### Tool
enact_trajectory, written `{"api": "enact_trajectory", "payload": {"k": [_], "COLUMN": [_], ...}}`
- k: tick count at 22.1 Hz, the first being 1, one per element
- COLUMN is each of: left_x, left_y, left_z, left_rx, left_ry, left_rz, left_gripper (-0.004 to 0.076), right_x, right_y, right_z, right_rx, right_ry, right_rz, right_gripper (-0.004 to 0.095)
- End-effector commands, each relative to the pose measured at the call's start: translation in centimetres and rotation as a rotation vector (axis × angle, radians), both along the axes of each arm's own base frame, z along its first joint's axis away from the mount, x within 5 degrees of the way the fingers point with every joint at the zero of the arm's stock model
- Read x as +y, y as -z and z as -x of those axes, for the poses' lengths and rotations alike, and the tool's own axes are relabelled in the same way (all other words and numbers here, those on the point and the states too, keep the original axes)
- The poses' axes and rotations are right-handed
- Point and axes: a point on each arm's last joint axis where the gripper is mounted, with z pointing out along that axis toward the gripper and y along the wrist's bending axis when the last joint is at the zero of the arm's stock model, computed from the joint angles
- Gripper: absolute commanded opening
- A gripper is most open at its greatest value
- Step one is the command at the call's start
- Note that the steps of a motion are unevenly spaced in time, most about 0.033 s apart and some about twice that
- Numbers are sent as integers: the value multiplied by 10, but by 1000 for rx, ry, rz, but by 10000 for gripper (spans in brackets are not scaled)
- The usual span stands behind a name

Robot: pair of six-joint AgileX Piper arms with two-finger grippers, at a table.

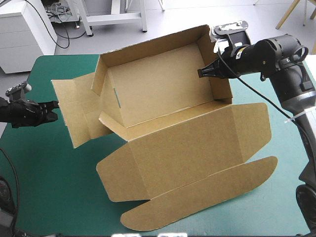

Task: Fold the box

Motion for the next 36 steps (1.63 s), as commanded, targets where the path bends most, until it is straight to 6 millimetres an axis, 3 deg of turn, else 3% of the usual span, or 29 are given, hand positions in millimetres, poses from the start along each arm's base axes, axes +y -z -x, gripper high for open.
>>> {"api": "enact_trajectory", "payload": {"k": [1,7,10,14,19,22,28,30,34,36], "left_x": [-3,-2,-14,-42,-73,-101,-130,-149,-170,-171], "left_y": [-13,-2,-12,-43,-58,-84,-112,-115,-127,-134], "left_z": [2,-1,-9,-9,-1,16,29,30,33,34], "left_rx": [-46,-5,-164,-436,-485,-596,-757,-808,-864,-894], "left_ry": [66,108,190,394,505,612,697,747,751,732], "left_rz": [-24,0,104,365,342,324,384,388,534,606], "left_gripper": [155,543,548,548,545,526,517,517,517,516], "right_x": [2,10,12,15,9,-4,-4,-4,-4,-4], "right_y": [-31,-34,-33,-29,-27,-19,-18,-19,-14,-13], "right_z": [17,19,17,3,-11,-22,-27,-28,-31,-31], "right_rx": [-122,-133,-127,-159,-205,-186,-217,-222,-203,-202], "right_ry": [-54,-119,-125,-108,-45,24,50,59,64,65], "right_rz": [-116,-192,-209,-229,-247,-205,-192,-205,-192,-190], "right_gripper": [-19,-19,-19,-19,-19,-19,-19,-19,-18,-18]}}
